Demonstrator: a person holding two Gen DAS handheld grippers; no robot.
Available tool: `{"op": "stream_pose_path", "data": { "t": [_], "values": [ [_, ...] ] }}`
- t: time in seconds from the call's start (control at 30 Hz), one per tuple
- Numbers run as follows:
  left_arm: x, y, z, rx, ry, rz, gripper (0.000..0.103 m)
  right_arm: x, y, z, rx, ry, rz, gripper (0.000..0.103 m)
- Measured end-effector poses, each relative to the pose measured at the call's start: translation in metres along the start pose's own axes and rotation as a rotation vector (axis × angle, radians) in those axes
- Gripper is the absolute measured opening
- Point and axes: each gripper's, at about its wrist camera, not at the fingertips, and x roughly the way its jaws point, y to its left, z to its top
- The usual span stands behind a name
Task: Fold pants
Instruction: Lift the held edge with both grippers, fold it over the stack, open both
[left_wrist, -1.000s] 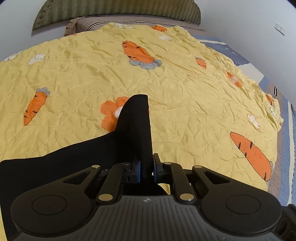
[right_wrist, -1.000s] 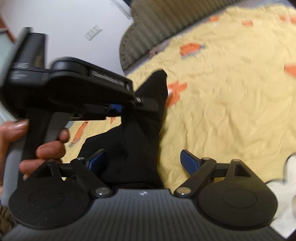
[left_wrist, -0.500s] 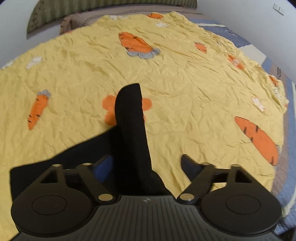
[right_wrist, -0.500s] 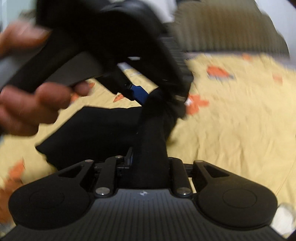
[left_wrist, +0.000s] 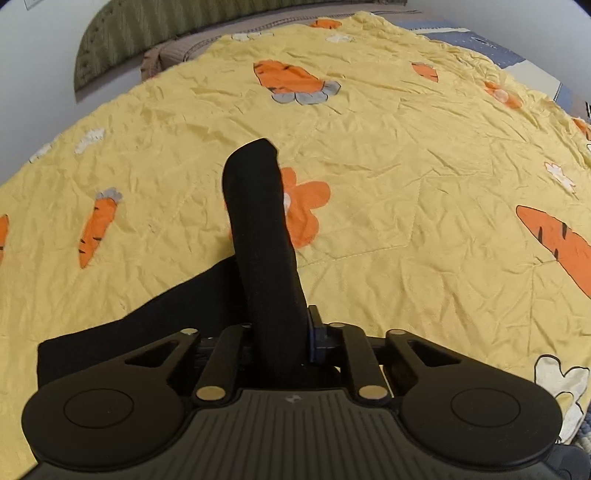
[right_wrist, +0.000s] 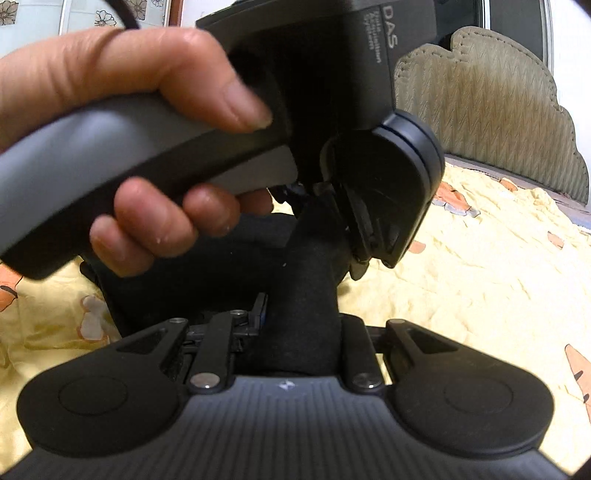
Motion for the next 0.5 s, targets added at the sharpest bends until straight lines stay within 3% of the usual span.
{"op": "stream_pose_path", "data": {
  "t": [0.5],
  "values": [
    [-0.031, 0.005, 0.023, -0.137, -0.107, 0.018, 0.01, -0.016, -0.025, 0.012, 0.018, -0.062, 0.022, 0.012]
  ]
}}
